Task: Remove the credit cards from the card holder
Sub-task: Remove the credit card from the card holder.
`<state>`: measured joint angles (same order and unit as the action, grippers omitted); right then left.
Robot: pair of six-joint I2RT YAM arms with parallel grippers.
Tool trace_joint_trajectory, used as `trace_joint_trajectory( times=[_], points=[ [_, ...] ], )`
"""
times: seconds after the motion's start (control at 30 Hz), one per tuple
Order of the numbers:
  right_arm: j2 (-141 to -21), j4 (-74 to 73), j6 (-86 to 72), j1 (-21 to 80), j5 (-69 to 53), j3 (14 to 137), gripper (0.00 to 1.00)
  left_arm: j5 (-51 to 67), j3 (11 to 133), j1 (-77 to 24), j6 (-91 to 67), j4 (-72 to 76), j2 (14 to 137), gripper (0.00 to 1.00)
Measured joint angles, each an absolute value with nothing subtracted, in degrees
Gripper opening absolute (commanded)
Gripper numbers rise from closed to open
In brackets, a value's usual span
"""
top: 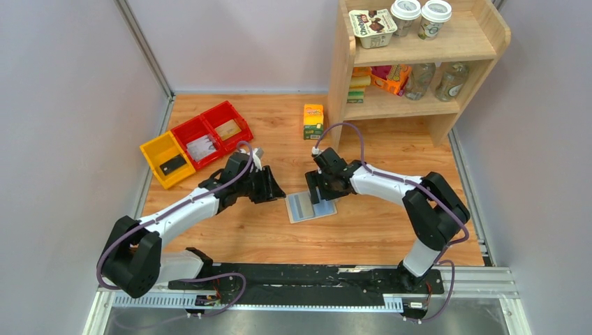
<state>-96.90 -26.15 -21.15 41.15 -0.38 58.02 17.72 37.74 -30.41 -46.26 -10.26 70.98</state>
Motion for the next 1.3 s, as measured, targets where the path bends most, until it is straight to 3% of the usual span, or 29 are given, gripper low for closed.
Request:
trace_joint_trajectory(
  times=[0.17,0.43,0.93,1.3],
  points=[
    [-96.0,-26.2,-19.5,42.0,1.3,58.6,0.9,17.4,37.0,-30.4,-46.6,-10.0,70.8,0.46],
    [-90.4,-22.9,-18.6,48.4,1.5,58.1,1.0,15.8,36.3,-30.4,-47.3,-10.2,70.1,0.46],
    [-99.7,-25.9,-18.7,53.9,7.9,60.2,0.99,14.5,36.2,-30.4,-47.5,-11.5,68.7,0.46],
    [-100.8,-26.9,-19.2,52.5,7.4,61.5,0.8,15.1,36.2,-30.4,-47.5,-11.7,68.9,0.45]
  ],
)
